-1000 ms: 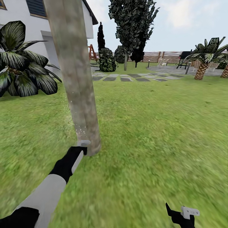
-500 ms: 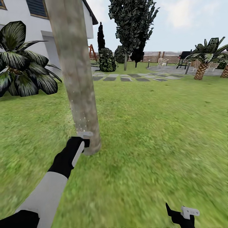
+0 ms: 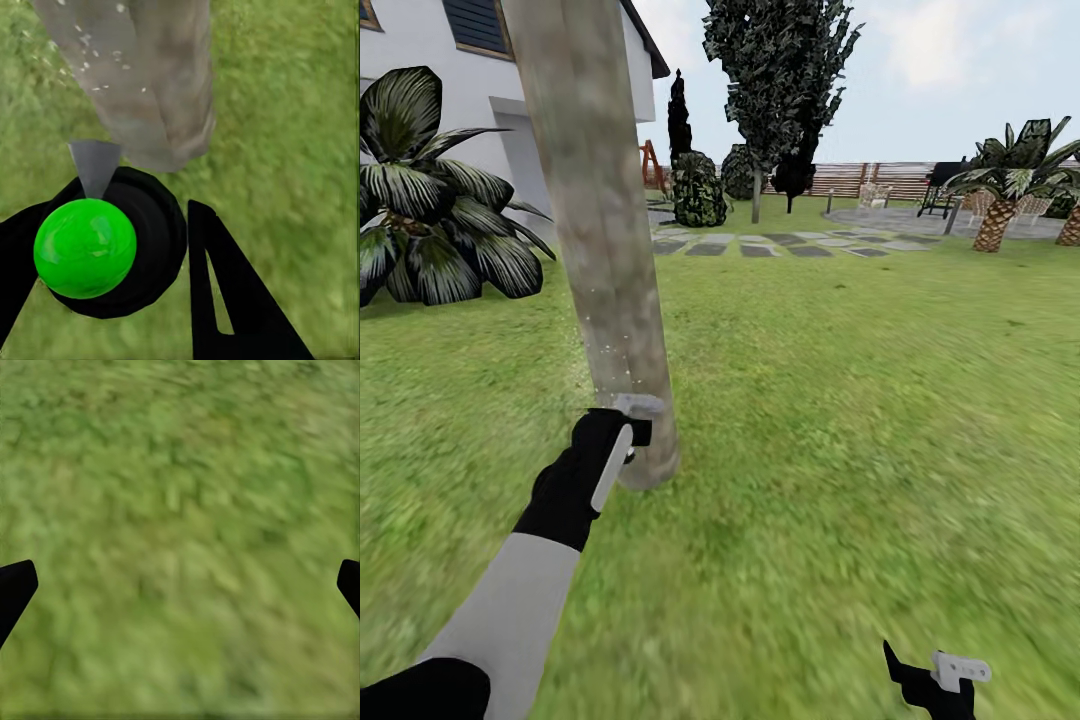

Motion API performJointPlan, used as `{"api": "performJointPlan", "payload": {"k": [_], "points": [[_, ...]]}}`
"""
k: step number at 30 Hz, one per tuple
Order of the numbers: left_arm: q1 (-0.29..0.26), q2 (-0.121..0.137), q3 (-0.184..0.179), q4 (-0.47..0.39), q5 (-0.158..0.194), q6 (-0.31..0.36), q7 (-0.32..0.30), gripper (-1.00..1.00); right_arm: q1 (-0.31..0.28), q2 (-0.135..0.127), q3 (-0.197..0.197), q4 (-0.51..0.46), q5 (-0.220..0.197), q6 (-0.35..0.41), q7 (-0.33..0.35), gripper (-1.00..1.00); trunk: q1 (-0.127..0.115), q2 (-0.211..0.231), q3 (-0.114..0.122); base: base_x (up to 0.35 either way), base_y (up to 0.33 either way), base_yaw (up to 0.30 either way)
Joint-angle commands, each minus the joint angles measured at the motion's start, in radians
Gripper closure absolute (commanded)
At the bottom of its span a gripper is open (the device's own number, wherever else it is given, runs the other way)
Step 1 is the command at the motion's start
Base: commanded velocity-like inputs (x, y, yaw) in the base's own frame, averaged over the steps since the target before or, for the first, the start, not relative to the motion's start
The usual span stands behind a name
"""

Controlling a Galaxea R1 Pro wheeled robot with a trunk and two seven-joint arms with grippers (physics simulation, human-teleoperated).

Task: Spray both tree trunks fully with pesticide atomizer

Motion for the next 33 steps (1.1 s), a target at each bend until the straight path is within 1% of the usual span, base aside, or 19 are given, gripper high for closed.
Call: {"api": "performJointPlan", "payload": {"k": [1,3,4,7,8,10,11,13,15,17,18,20,21,22,23,25,28,30,33], "points": [[0.000,0.000,-0.011,-0.001,-0.011,0.003,0.001,1.00,0.000,0.000,0.000,0.000,0.000,0.000,0.000,-1.00,0.000,0.000,0.000,0.000,0.000,0.000],[0.000,0.010,-0.009,-0.005,-0.014,0.004,0.001,1.00,0.000,0.000,0.000,0.000,0.000,0.000,0.000,-1.00,0.000,0.000,0.000,0.000,0.000,0.000],[0.000,0.029,0.003,-0.016,-0.013,0.005,0.001,1.00,0.000,0.000,0.000,0.000,0.000,0.000,0.000,-1.00,0.000,0.000,0.000,0.000,0.000,0.000],[0.002,0.107,0.049,-0.034,-0.002,0.015,0.000,1.00,0.000,0.000,0.000,0.000,0.000,0.000,0.000,-1.00,0.000,0.000,0.000,0.000,0.000,0.000],[0.003,0.117,0.057,-0.037,-0.002,0.016,-0.001,1.00,0.000,0.000,0.000,0.000,0.001,0.000,0.000,-1.00,0.000,0.000,0.000,-0.008,0.000,0.000],[0.003,0.110,0.054,-0.051,-0.005,0.017,-0.001,1.00,0.000,0.000,0.000,0.001,0.001,0.000,0.000,-1.00,0.000,0.000,0.000,-0.214,0.000,0.000],[0.003,0.098,0.041,-0.060,-0.005,0.017,0.000,1.00,0.000,0.000,0.000,0.000,0.001,0.000,0.000,-1.00,0.000,0.000,0.000,-0.293,0.000,0.000],[0.003,0.054,-0.026,-0.072,-0.009,0.017,0.001,1.00,0.000,0.000,0.000,0.000,0.001,0.000,0.000,-1.00,0.000,0.000,0.000,-0.120,0.000,0.000],[0.001,0.042,-0.056,-0.095,-0.006,0.018,0.001,1.00,0.000,0.000,0.000,0.000,0.000,0.000,0.000,-1.00,0.000,0.000,0.000,-0.017,0.000,0.000],[0.000,0.049,-0.043,-0.127,-0.005,0.020,0.001,1.00,0.000,0.000,0.000,0.000,0.000,0.000,0.000,-1.00,0.000,0.000,0.000,-0.004,0.000,0.000],[0.000,0.054,-0.018,-0.132,-0.006,0.021,0.001,1.00,0.000,0.000,0.000,0.000,0.000,0.000,0.000,-1.00,0.000,0.000,0.000,0.000,0.000,0.000],[0.001,0.070,0.070,-0.136,-0.004,0.022,0.001,1.00,0.000,0.000,0.000,0.000,0.000,0.000,0.000,-1.00,0.000,0.000,0.000,0.000,0.000,0.000],[0.000,0.087,0.099,-0.137,-0.002,0.023,0.001,1.00,0.000,0.000,0.000,0.000,0.000,0.000,0.000,-1.00,0.000,0.000,0.000,0.000,0.000,0.000],[0.000,0.093,0.106,-0.137,-0.001,0.023,0.001,1.00,0.000,0.000,0.000,0.000,0.000,0.000,0.000,-1.00,0.000,0.000,0.000,0.000,0.000,0.000],[0.001,0.097,0.113,-0.138,0.000,0.023,0.001,1.00,0.000,0.000,0.000,0.000,0.001,0.000,0.000,-1.00,0.000,0.000,0.000,0.000,0.000,0.000],[0.001,0.084,0.110,-0.158,-0.001,0.024,0.001,1.00,0.000,0.000,0.000,0.000,0.001,0.000,0.000,-1.00,0.000,0.000,0.000,0.000,0.000,0.000],[0.002,0.022,0.079,-0.177,-0.008,0.025,0.002,1.00,0.000,0.000,0.000,0.000,0.001,0.000,0.000,-1.00,0.000,0.000,0.000,0.000,0.000,0.000],[0.001,-0.003,0.066,-0.178,-0.010,0.026,0.002,1.00,0.000,0.000,0.000,0.000,0.001,0.000,0.000,-1.00,0.000,0.000,0.000,0.000,0.000,0.000],[0.001,0.001,0.065,-0.179,-0.012,0.026,0.002,1.00,0.000,0.000,0.000,0.001,0.002,0.000,0.000,-1.00,0.000,0.000,0.000,0.000,0.000,0.000]]}}
